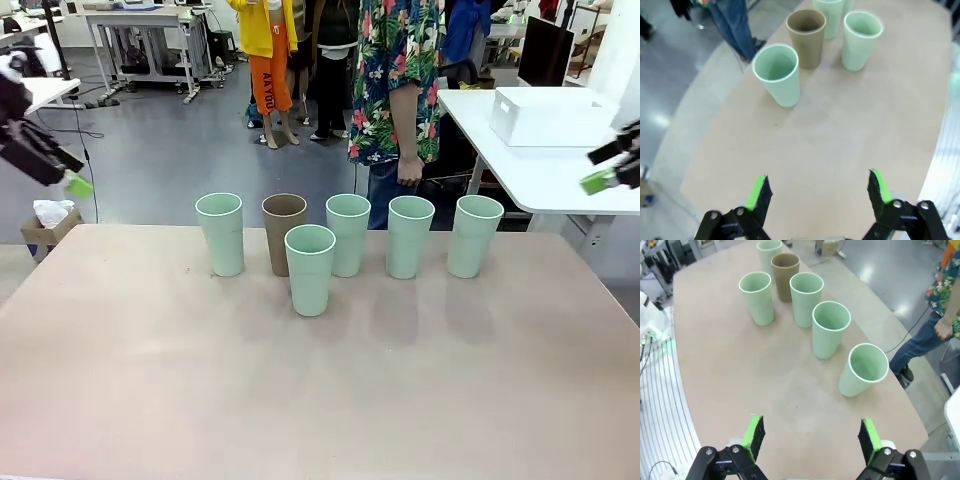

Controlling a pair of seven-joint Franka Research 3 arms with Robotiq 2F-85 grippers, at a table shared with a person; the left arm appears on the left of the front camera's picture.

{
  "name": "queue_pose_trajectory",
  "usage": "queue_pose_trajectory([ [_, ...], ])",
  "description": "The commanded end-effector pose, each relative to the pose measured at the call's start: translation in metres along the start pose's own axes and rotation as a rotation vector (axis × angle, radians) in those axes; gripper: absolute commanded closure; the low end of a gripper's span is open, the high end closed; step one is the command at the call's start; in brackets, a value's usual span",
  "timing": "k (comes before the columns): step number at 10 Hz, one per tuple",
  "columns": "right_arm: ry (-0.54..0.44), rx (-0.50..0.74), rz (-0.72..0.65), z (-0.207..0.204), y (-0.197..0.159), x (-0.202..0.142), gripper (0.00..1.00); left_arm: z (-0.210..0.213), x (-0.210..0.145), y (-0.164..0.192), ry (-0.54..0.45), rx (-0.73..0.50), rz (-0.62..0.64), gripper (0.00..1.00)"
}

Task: Stack the cups and store them in the basket.
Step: Pick up two Reusable plastic cups , one in each hand.

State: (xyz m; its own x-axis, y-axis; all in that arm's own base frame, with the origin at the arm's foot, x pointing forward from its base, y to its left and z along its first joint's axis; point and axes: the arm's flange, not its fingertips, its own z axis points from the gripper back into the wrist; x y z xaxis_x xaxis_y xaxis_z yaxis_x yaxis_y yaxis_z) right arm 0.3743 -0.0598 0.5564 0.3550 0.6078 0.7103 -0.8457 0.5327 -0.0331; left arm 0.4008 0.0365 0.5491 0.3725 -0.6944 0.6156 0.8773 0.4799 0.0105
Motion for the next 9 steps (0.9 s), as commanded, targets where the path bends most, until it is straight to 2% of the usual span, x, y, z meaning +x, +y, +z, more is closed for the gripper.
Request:
queue_pose_trajectory([
  [1,-0.096,0.037,-0.007,0.016,-0.004,-0.034,0.00,0.022,-0.039,0.018,-0.089,-0.052,-0.057,0.00],
  [5,-0.184,0.050,0.042,0.027,-0.001,-0.075,0.00,0.049,-0.102,0.026,-0.236,-0.073,-0.079,0.00],
  [9,-0.230,0.057,0.041,0.033,0.003,-0.090,0.00,0.049,-0.116,0.021,-0.300,-0.075,-0.083,0.00],
])
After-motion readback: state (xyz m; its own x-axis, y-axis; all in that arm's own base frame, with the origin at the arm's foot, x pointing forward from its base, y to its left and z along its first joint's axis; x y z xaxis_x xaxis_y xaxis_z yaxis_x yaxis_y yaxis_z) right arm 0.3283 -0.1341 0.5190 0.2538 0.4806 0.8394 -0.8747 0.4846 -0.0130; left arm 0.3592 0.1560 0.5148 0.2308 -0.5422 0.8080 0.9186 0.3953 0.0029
